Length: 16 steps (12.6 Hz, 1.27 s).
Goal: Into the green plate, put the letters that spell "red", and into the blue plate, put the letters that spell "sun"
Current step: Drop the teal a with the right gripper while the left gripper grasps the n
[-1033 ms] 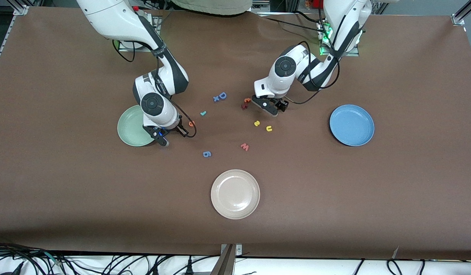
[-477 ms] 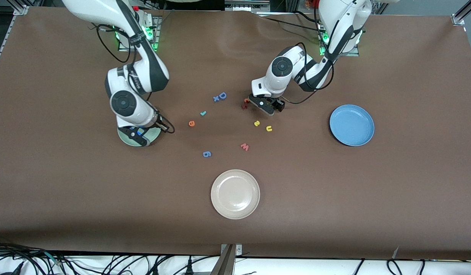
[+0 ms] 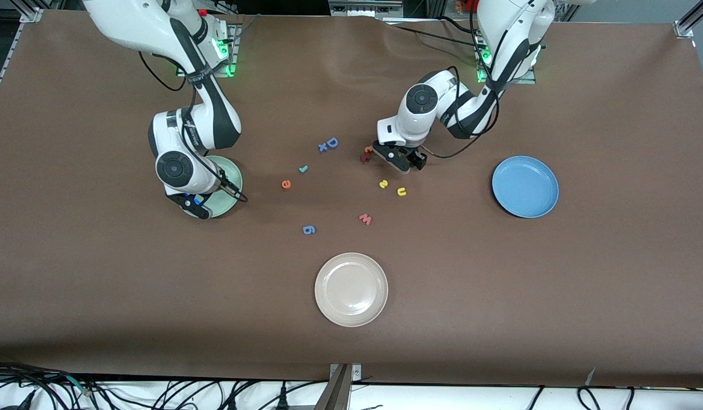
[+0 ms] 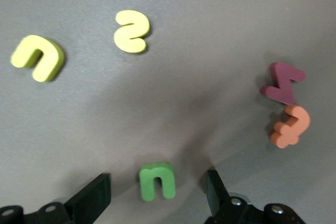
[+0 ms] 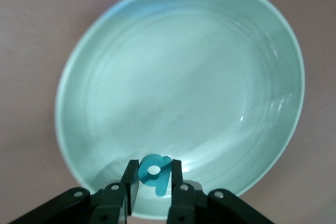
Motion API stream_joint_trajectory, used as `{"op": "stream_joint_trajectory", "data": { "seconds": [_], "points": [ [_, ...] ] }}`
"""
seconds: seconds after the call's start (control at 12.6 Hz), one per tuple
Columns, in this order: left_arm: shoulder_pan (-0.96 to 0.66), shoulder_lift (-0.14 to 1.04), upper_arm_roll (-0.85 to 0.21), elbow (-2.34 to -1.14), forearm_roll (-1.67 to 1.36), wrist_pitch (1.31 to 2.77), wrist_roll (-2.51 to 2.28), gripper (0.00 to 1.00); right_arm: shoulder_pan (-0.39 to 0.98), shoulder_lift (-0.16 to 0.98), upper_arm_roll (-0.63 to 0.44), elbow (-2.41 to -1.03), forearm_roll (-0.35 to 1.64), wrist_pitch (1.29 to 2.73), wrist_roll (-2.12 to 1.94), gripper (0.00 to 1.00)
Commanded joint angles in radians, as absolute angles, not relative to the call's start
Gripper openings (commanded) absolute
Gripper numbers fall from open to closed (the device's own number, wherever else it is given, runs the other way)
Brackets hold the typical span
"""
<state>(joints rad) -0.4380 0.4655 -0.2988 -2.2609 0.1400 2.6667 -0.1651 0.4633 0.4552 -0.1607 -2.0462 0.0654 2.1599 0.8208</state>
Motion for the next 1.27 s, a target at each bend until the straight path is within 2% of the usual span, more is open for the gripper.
{"op": "stream_joint_trajectory", "data": {
  "seconds": [0.0, 0.16, 0.24, 0.4, 0.64, 0.87, 1.19],
  "points": [
    [-0.449, 0.483, -0.255, -2.264, 0.186, 2.678, -0.153, 0.83, 0.454, 0.469, -0.160, -2.049, 0.077, 2.161, 0.805, 0.26],
    [-0.449, 0.485, -0.249, -2.264, 0.186, 2.678, -0.153, 0.82, 0.451, 0.471, -0.160, -2.048, 0.077, 2.158, 0.811, 1.00],
    [-0.451, 0.485, -0.249, -2.264, 0.186, 2.678, -0.153, 0.78, 0.451, 0.468, -0.160, -2.043, 0.077, 2.155, 0.810, 1.00],
    [-0.451, 0.489, -0.249, -2.264, 0.186, 2.678, -0.153, 0.62, 0.462, 0.459, -0.152, -2.013, 0.078, 2.097, 0.825, 1.00],
    [-0.454, 0.492, -0.249, -2.264, 0.186, 2.678, -0.153, 0.45, 0.463, 0.451, -0.117, -1.898, 0.095, 1.979, 0.847, 1.00],
    [-0.454, 0.494, -0.249, -2.264, 0.186, 2.678, -0.153, 0.42, 0.471, 0.453, -0.016, -1.833, 0.101, 1.985, 0.987, 1.00],
    [-0.448, 0.465, -0.215, -2.264, 0.186, 2.674, -0.150, 0.31, 0.517, 0.472, 0.005, -1.842, 0.101, 2.146, 1.051, 0.94]
  ]
}}
